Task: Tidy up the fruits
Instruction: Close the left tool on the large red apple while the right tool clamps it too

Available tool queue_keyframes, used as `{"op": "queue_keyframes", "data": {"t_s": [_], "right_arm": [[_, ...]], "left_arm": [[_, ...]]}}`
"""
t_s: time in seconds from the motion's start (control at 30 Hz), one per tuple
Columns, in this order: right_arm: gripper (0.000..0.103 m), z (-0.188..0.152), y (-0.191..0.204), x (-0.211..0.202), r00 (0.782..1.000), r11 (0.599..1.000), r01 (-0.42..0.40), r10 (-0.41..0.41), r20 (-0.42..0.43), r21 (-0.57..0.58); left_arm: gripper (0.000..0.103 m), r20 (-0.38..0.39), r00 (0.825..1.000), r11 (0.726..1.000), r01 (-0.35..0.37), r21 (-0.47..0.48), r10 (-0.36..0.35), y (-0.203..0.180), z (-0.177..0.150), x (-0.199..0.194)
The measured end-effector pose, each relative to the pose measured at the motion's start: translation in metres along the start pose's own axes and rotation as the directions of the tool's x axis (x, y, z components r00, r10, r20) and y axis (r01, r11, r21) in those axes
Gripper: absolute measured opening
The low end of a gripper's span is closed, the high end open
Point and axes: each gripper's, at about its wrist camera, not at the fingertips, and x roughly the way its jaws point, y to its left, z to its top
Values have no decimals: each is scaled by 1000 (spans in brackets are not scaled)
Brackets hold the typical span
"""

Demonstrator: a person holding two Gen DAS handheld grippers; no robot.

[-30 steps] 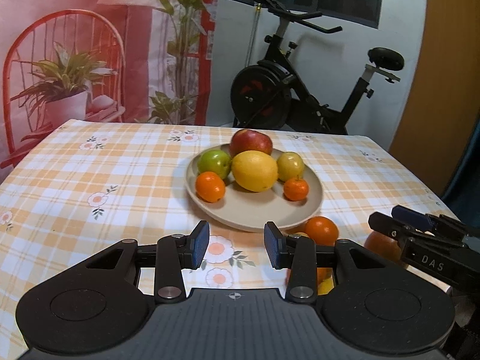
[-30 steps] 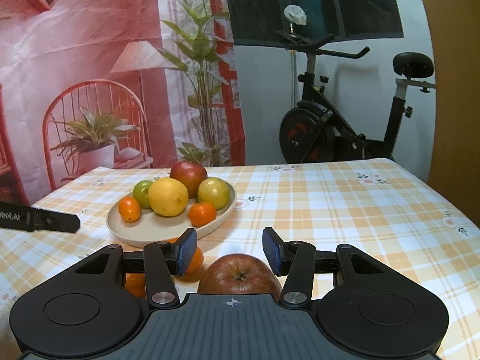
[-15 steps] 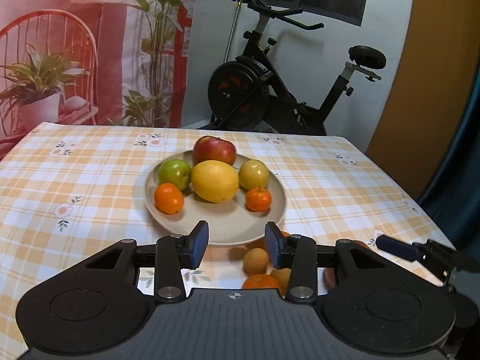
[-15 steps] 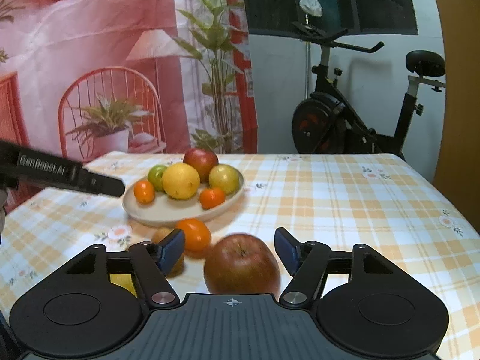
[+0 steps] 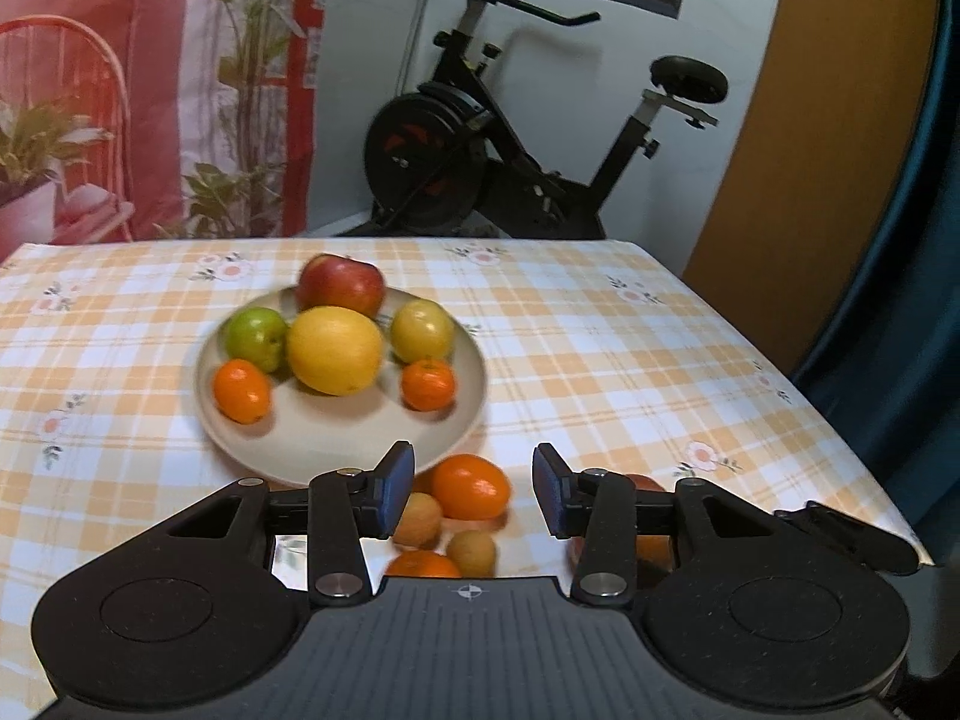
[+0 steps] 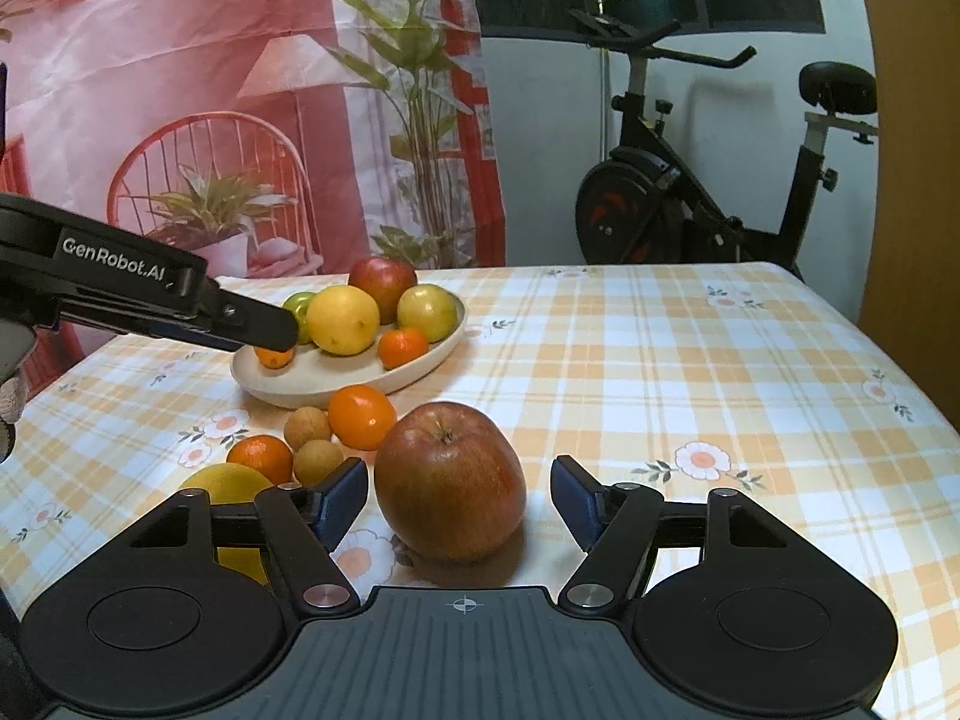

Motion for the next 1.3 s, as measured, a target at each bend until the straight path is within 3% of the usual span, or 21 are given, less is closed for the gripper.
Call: {"op": "queue_keyframes", "data": {"t_s": [0.5, 0.8, 1.3], "right_arm": [[64, -5, -7, 6, 999, 1000, -11, 12, -37, 24], [63, -6, -7, 9, 998, 999, -20, 21, -51, 27], [62, -8, -6, 16, 997, 999, -36, 37, -73, 21]], "left_arm": [[47, -84, 992, 995, 92, 27, -89, -29, 0, 27], [46, -129, 978, 986, 168, 15, -165, -36, -4, 38], [44, -157, 967, 979, 202, -22, -203, -30, -6, 52]]}}
